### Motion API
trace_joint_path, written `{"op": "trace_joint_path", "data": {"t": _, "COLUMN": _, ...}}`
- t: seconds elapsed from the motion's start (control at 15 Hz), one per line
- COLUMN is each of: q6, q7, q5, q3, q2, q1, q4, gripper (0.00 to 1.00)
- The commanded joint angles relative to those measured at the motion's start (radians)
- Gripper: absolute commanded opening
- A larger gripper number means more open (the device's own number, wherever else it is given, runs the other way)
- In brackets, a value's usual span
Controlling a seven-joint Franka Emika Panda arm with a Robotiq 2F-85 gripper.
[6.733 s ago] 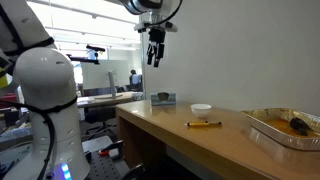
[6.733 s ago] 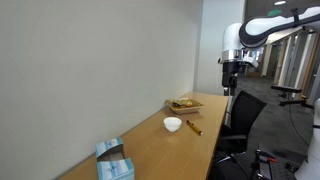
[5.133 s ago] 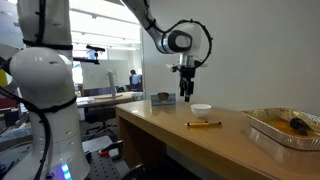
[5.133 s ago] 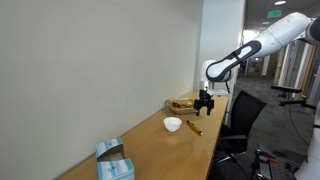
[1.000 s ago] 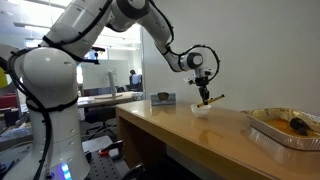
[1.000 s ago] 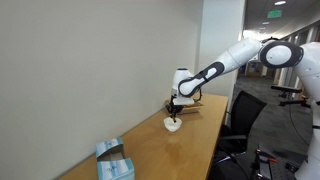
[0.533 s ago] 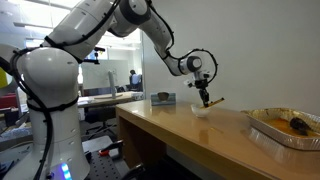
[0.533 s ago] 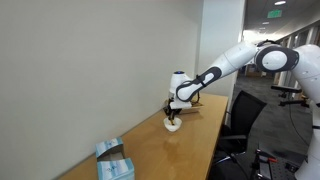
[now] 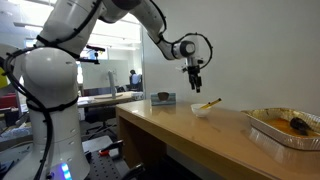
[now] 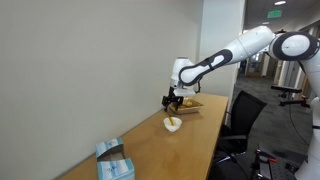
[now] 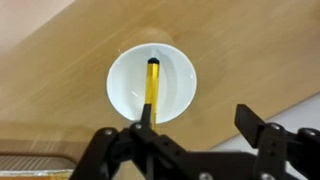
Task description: Put the pen in the white bowl
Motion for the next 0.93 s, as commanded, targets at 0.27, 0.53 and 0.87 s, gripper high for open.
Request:
{"op": "trace_joint_path", "data": {"t": 0.27, "q6": -0.370, "q7": -0.222, "q5": -0.080, "q3": 0.054, "q2": -0.315, "q1": -0.062, "q4": -0.148, "gripper": 1.00}}
{"op": "trace_joint_path", "data": {"t": 0.53, "q6": -0.299, "q7": -0.359, "q5": -0.202, "q3": 0.075, "q2": -0.412, "q1": -0.068, "q4": -0.253, "gripper": 1.00}}
{"op": "trace_joint_path", "data": {"t": 0.87, "q6": -0.250, "q7": -0.482, "q5": -0.163, "q3": 0.091, "q2": -0.488, "q1": -0.078, "q4": -0.337, "gripper": 1.00}}
